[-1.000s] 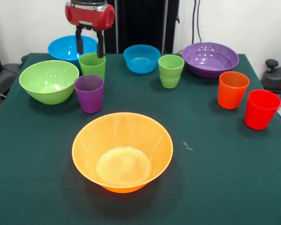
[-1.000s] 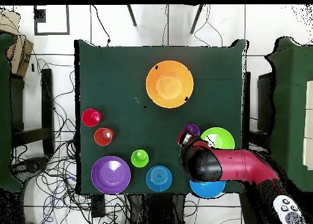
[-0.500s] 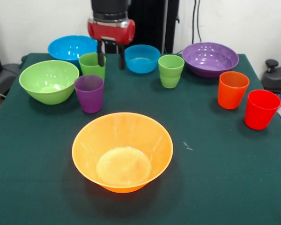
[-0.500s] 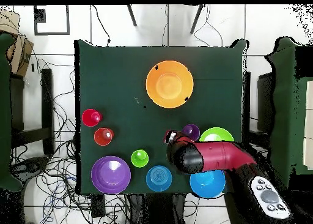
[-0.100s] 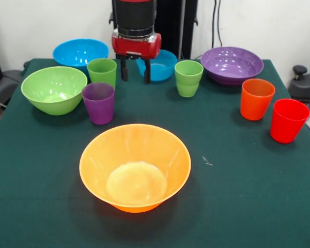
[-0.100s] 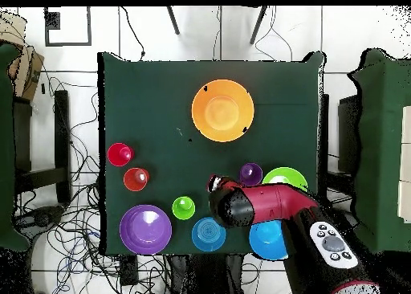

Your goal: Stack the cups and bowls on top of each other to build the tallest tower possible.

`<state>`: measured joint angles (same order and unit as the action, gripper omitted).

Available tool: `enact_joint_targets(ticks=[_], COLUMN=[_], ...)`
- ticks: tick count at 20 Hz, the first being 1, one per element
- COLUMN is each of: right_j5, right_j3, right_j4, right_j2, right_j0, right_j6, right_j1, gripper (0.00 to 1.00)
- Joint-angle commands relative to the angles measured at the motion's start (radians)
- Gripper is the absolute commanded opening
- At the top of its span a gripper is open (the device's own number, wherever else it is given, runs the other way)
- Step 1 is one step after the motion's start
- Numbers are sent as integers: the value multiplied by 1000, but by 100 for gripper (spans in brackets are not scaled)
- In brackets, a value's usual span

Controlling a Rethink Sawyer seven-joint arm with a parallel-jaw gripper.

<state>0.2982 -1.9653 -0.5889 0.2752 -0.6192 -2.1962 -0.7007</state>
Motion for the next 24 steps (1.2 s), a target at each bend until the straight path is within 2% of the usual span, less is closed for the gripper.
enact_joint_targets(ticks=[1, 8, 17, 24], right_j5=[-52, -67, -95, -89], right_j3=[76, 32, 24, 60], right_j4=[-71, -82, -93, -80], right_j2=[-13, -2, -5, -8], right_j0=[-9, -56, -62, -51], right_j6=[10, 42, 27, 18], right_j1=[24, -6, 7, 23], gripper=[100, 100, 100, 100])
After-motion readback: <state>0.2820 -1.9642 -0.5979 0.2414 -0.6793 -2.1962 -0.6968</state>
